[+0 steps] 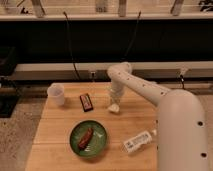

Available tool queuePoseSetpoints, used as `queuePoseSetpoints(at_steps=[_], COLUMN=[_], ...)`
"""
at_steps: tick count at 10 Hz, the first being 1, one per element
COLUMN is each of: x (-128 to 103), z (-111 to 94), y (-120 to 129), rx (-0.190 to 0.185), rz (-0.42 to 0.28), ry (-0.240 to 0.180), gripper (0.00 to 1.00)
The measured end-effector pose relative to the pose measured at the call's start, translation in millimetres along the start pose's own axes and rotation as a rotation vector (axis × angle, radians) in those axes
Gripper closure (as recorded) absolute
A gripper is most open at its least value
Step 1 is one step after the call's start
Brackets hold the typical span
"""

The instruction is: Wipe the white sponge on the table

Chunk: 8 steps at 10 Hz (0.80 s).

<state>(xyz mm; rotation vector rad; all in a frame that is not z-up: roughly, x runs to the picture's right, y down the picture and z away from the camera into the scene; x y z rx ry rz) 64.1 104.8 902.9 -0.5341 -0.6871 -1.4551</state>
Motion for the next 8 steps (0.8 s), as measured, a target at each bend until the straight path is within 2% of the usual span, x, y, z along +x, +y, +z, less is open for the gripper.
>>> queuePoseSetpoints(at_steps=[2,5,7,8], x=[-11.0,-24.4,-16.7,-14.5], z=[-1.7,-4.0,-5.1,-5.7], y=[3.3,27.7,49.0,54.7], rx=[-0.012,-0.015,0.02,0.024], rz=[-0.025,-0.024,0.038,0.048], ry=[-0.004,-0.012,-0.014,-0.018], gripper=[1.0,1.0,1.0,1.0])
